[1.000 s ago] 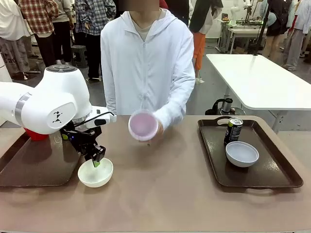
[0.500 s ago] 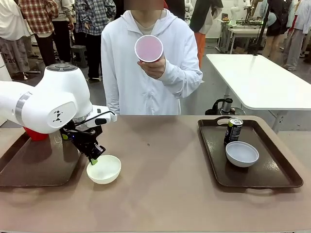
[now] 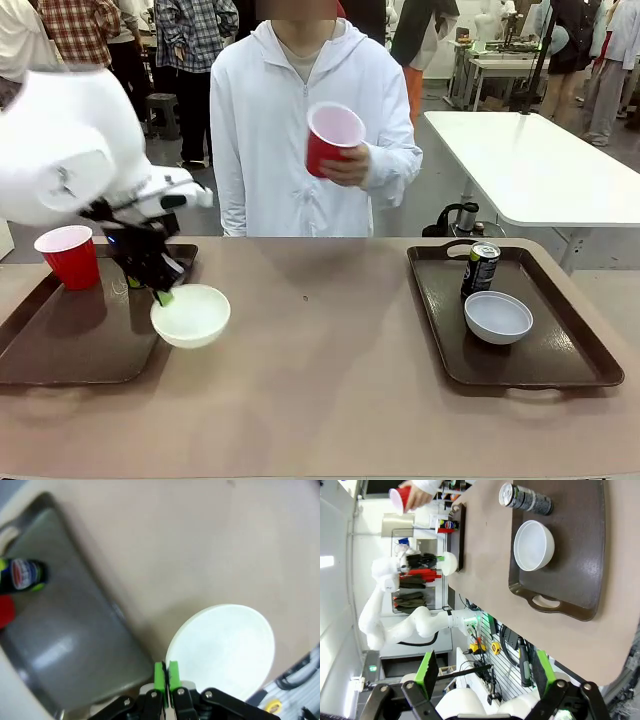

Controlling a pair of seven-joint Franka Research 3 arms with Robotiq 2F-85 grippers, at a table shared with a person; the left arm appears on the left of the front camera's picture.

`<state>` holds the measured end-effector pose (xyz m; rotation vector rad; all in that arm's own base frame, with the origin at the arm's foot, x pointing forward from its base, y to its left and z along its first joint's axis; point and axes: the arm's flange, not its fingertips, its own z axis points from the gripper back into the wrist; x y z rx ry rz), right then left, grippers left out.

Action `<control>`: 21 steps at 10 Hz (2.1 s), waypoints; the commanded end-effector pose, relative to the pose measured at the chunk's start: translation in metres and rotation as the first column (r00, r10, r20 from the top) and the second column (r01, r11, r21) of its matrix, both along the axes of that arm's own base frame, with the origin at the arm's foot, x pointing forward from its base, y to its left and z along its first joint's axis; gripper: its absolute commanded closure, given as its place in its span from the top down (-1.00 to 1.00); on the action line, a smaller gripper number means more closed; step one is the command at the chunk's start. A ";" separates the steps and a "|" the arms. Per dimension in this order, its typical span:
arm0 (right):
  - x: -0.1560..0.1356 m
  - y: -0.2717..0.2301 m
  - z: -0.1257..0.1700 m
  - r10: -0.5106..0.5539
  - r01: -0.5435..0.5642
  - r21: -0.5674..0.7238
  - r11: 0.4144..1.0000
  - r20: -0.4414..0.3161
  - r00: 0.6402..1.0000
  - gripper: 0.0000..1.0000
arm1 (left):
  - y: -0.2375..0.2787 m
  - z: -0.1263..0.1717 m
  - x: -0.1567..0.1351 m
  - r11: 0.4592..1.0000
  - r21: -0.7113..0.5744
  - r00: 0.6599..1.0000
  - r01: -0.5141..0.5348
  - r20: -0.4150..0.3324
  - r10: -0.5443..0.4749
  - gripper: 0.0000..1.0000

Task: Prepare tableware on both trays.
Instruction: Pick up a Picnic Bowl from the table and place it on a Handle tray.

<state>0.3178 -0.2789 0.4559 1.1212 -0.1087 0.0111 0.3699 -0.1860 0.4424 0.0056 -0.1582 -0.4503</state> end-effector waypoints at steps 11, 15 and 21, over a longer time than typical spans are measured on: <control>-0.002 0.001 0.001 -0.001 0.001 0.008 1.000 0.006 1.000 0.98 | 0.162 -0.064 0.003 0.923 -0.005 0.920 -0.386 -0.077 0.384 -1.00; -0.002 0.001 0.001 -0.001 0.001 0.008 1.000 0.006 1.000 0.98 | 0.156 -0.084 0.025 0.863 -0.025 0.863 -0.505 -0.029 0.505 -1.00; -0.002 0.001 0.001 -0.001 0.001 0.008 1.000 0.006 1.000 0.98 | 0.151 -0.078 0.032 0.850 -0.026 0.850 -0.527 -0.047 0.525 1.00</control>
